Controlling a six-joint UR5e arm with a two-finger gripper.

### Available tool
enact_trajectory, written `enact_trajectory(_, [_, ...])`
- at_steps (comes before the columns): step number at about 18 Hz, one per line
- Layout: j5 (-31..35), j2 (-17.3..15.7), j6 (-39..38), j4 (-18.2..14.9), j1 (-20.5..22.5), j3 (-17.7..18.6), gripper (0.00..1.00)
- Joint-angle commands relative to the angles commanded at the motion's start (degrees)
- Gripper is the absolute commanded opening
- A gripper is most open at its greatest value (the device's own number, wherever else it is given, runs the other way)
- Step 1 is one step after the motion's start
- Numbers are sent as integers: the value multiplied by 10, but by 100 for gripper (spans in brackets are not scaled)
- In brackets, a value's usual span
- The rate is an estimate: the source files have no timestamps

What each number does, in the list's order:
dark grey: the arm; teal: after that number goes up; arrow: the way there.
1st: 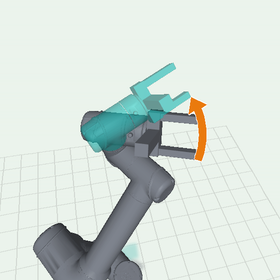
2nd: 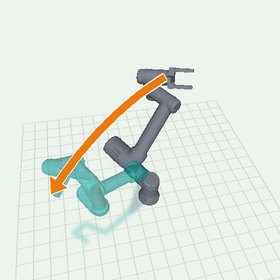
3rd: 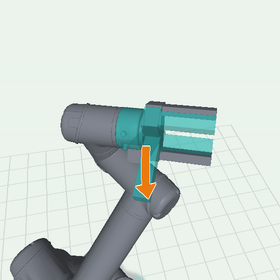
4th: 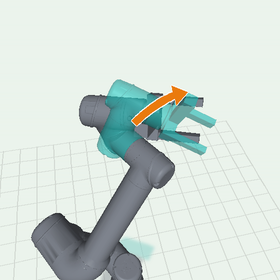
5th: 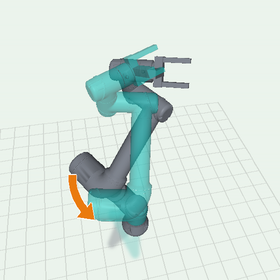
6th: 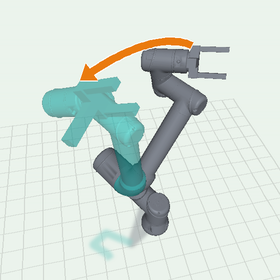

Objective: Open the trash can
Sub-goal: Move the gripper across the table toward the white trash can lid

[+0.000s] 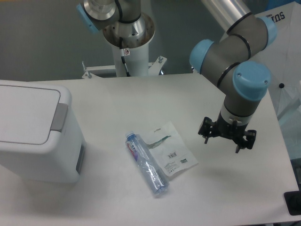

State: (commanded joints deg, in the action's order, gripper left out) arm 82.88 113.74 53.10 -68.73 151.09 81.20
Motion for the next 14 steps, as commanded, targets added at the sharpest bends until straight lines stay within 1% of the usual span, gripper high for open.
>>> enact_trajectory(1, [-2,-8,-6,-2,-3,5,100])
enact_trajectory(2, [-4,-16,-8,-11,-13,6,100])
enact_trajectory(5, [-35,-33,-31,-56,-25,-13,100])
enact_trajectory(7, [-51,-41,-59,-76,-30,-26,100])
enact_trajectory(9, [-62,-47,-93,-93,-52,-40,100])
enact_trajectory(11, [-66,-51,-127,-104,-75,-51,100])
enact_trajectory(14, [-89,-66,-181,-108,-109,-59,100])
